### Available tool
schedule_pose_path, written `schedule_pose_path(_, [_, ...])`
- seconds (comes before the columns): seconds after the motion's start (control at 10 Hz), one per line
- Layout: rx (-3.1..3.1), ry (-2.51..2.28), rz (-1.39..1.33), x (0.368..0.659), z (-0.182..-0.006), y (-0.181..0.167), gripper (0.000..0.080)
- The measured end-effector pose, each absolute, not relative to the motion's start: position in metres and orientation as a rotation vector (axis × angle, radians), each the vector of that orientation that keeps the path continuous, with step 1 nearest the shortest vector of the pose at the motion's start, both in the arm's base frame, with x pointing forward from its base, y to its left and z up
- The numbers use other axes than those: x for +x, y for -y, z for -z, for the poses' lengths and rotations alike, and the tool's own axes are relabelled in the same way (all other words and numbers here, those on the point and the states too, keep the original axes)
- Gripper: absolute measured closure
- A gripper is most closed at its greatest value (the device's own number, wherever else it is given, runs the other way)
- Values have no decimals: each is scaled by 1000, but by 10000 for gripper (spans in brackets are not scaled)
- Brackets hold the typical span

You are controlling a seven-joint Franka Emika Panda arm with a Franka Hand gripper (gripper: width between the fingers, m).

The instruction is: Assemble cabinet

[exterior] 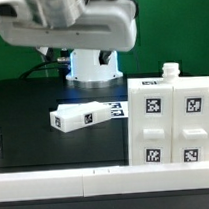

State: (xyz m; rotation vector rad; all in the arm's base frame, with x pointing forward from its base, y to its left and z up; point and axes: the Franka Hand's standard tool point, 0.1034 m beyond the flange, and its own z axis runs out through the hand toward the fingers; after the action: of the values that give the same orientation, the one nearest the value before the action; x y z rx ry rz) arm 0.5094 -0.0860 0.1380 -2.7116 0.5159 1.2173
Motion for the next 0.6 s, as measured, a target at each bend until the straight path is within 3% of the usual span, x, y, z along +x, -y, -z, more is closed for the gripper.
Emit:
schedule_pose_path(0.2, [-2572, -637, -1361, 488, -118, 122, 4])
schedule_pose_path(0.6, [-2564, -658, -1366, 489, -112, 122, 4])
